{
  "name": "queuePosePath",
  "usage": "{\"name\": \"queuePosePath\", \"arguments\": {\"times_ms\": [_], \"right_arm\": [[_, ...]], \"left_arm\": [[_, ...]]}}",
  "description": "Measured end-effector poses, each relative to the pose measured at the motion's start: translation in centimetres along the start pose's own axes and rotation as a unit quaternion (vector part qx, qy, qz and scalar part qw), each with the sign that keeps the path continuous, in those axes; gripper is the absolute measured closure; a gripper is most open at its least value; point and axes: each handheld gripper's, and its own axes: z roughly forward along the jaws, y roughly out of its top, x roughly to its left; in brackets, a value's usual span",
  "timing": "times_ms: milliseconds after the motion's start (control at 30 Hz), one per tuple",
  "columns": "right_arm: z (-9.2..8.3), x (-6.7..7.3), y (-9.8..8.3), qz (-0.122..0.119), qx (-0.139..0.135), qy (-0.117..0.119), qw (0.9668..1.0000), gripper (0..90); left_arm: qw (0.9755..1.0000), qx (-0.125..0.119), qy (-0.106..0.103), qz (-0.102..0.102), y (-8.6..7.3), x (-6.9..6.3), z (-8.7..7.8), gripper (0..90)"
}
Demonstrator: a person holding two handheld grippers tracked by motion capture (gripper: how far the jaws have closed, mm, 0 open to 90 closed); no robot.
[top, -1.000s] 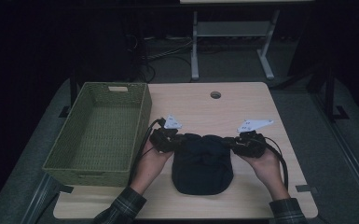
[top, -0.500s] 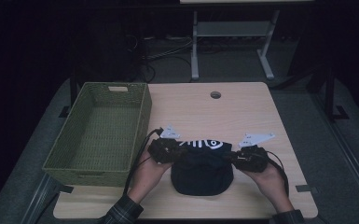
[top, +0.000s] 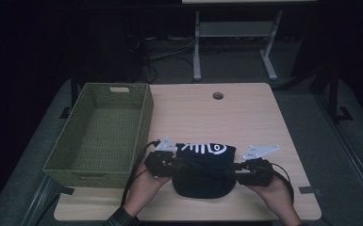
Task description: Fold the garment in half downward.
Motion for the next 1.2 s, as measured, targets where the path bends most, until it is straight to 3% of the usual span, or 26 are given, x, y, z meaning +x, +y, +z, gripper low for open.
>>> {"name": "queuePosePath", "arguments": {"times_ms": [333,467,600,700,967,1200], "right_arm": [[-2.7,0.2,2.1,-0.013,-0.041,-0.007,0.9990,59.1],[-3.8,-0.1,2.7,-0.012,-0.059,-0.010,0.9982,63.9],[-3.3,-0.8,3.0,-0.010,-0.059,-0.020,0.9980,79.7],[-1.9,-1.7,3.0,-0.006,-0.050,-0.031,0.9982,88.9],[0.0,-2.0,2.4,0.003,-0.029,-0.023,0.9993,89.9],[0.8,-1.1,1.9,-0.006,-0.020,-0.008,0.9998,90.0]], "left_arm": [[0.9989,-0.045,0.003,0.009,2.0,-0.3,-2.8,60.0],[0.9983,-0.058,0.006,0.009,2.9,0.1,-3.3,63.0],[0.9983,-0.057,0.012,0.007,3.8,0.7,-2.3,70.5],[0.9984,-0.053,0.019,0.003,4.6,1.5,-0.9,72.5],[0.9987,-0.037,0.033,-0.016,5.2,3.4,1.5,76.0],[0.9990,-0.005,0.035,-0.028,4.5,4.3,3.0,89.8]]}}
